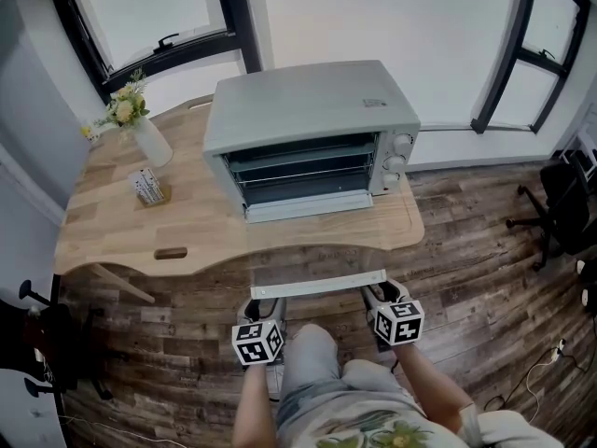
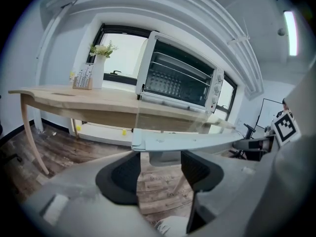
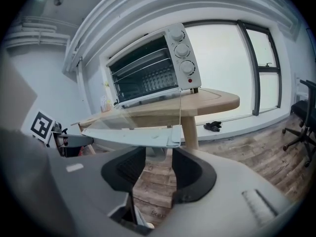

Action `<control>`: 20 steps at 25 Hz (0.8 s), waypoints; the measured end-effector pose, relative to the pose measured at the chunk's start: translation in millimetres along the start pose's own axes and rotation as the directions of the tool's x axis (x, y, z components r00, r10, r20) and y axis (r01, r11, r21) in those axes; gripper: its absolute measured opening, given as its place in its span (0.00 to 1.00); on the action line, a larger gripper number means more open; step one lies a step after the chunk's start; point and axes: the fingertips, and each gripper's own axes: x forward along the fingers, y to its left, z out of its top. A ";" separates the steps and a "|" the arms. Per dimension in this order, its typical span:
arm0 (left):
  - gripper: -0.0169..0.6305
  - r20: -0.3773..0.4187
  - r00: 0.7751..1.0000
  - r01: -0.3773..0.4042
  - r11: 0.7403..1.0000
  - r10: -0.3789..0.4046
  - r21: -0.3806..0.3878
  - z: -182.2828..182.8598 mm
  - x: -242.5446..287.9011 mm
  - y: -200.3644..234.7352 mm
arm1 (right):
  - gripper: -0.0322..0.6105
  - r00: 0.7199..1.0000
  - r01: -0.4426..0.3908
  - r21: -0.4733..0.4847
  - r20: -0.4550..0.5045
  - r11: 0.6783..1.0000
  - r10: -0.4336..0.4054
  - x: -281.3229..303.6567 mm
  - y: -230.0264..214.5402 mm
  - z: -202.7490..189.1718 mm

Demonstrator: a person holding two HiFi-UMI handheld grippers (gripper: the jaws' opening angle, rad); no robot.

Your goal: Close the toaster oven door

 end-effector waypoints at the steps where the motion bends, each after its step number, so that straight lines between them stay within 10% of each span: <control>1: 0.42 -0.001 1.000 0.005 1.000 -0.005 0.004 -0.2 1.5 -0.8 | 0.31 1.000 -0.003 -0.007 -0.006 1.000 0.003 1.1 0.4 0.0; 20: 0.33 -0.038 0.999 0.033 0.999 -0.032 0.026 26.0 -14.1 -10.1 | 0.24 0.997 0.004 -0.023 -0.078 1.000 -0.006 -14.5 12.6 22.1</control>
